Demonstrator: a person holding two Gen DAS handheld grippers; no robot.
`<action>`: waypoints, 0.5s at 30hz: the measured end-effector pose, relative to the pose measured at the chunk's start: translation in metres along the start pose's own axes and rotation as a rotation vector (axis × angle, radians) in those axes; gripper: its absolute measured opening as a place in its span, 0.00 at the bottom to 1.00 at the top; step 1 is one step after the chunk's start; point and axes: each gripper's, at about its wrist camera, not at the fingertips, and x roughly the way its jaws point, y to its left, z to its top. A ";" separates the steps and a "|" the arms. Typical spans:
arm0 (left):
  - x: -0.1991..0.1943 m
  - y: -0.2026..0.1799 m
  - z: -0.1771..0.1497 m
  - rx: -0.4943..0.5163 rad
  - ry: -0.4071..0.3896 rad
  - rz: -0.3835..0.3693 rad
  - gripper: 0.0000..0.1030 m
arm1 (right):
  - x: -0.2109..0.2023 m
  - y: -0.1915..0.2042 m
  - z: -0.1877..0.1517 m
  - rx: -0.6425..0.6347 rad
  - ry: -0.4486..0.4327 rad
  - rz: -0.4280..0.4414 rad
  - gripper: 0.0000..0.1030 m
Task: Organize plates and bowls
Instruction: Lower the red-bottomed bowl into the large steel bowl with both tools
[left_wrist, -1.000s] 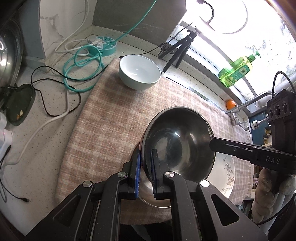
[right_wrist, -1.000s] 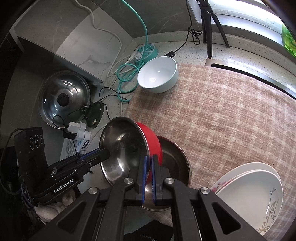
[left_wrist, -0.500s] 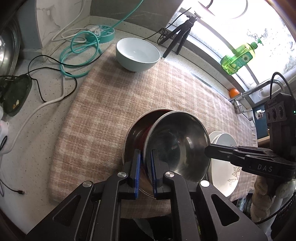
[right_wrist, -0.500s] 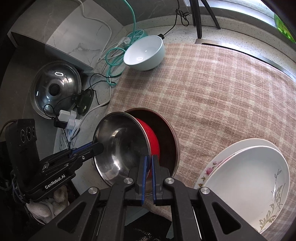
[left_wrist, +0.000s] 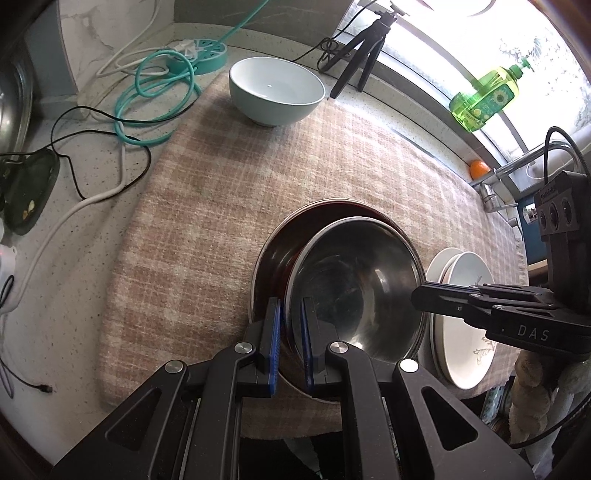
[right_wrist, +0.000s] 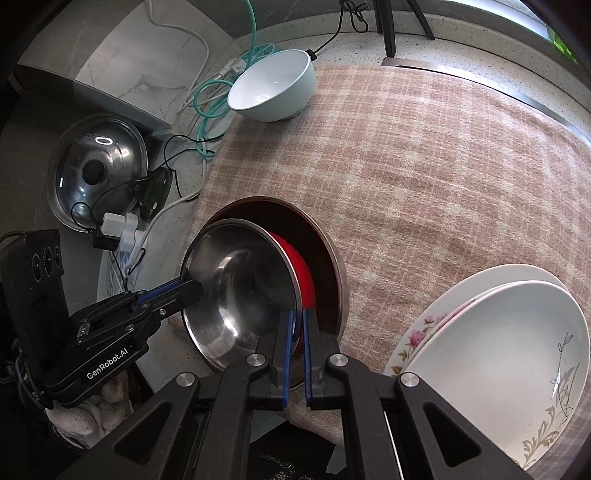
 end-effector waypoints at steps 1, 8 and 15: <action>0.001 0.000 0.000 0.001 0.001 0.002 0.08 | 0.001 -0.001 0.000 0.000 0.002 -0.002 0.05; 0.006 -0.002 0.001 0.006 0.008 0.014 0.08 | 0.004 -0.003 0.002 -0.003 0.005 -0.014 0.05; 0.011 -0.003 0.001 0.014 0.019 0.023 0.08 | 0.008 -0.002 0.003 -0.020 0.012 -0.026 0.06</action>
